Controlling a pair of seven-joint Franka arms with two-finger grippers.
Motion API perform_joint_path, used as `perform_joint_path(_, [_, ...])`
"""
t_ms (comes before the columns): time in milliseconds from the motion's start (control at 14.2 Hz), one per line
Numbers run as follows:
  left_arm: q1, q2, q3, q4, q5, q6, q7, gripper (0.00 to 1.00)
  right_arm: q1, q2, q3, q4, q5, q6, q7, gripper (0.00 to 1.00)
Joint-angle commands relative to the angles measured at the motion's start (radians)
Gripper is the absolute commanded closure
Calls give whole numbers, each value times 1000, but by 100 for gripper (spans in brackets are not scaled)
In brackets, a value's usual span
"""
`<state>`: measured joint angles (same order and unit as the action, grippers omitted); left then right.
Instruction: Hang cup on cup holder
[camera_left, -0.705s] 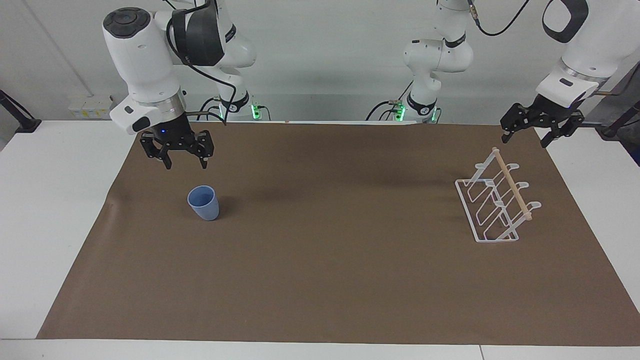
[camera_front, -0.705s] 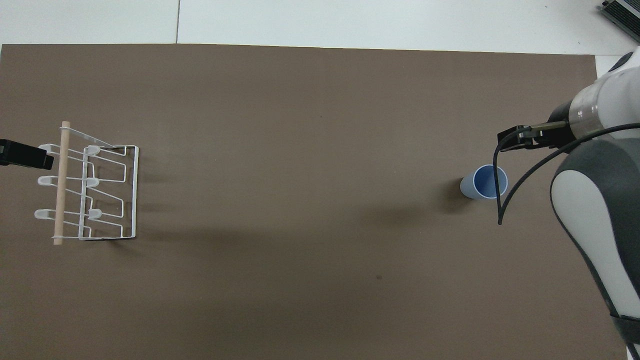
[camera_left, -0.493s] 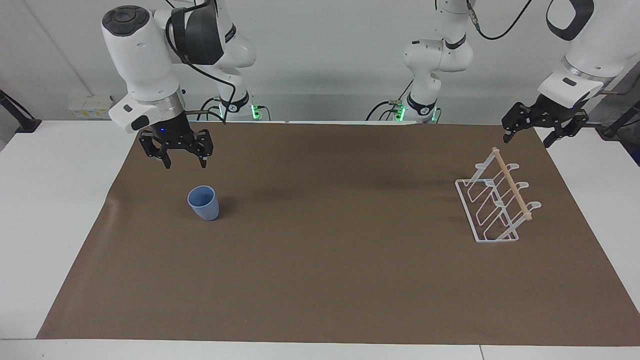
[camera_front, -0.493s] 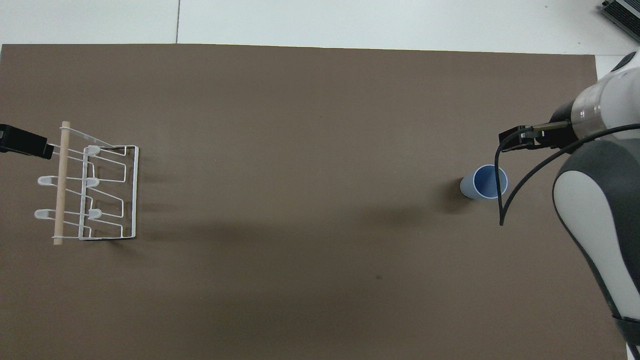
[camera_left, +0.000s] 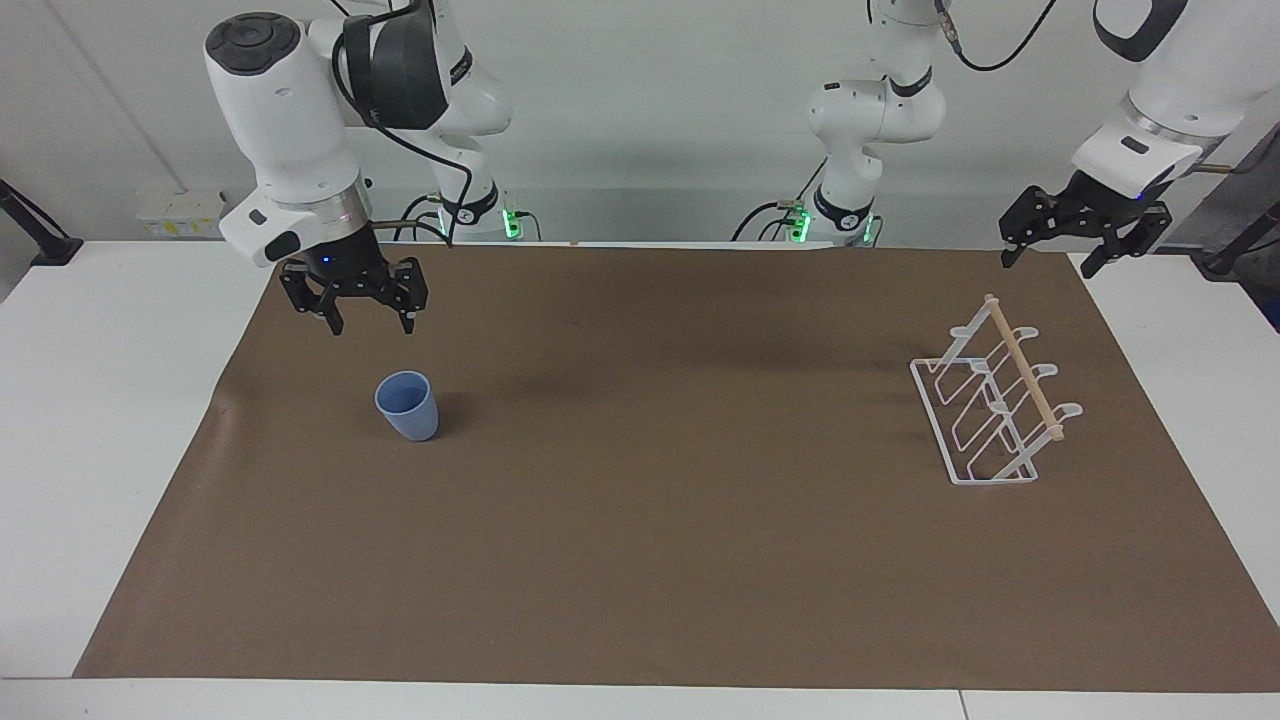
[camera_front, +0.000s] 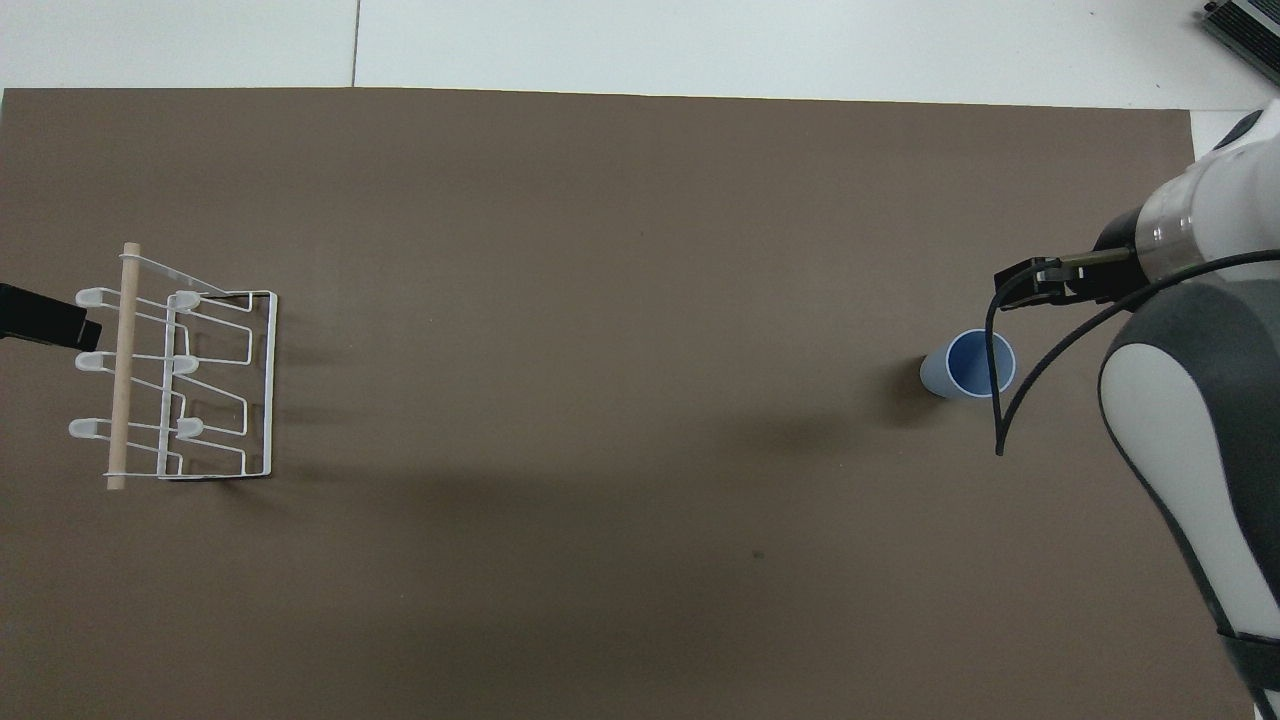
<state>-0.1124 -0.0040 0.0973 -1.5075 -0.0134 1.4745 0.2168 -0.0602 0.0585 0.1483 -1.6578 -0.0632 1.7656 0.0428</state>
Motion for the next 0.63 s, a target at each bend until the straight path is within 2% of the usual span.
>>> perform_joint_path(0, [-9,-57,-7,-103,18,64,1,0,-6,-29,8,-114,5,78,6,16])
perform_joint_path(564, [5,-59,-5,-103,16,92,1,0,-6,-28,8,-390,0,340,-9,16])
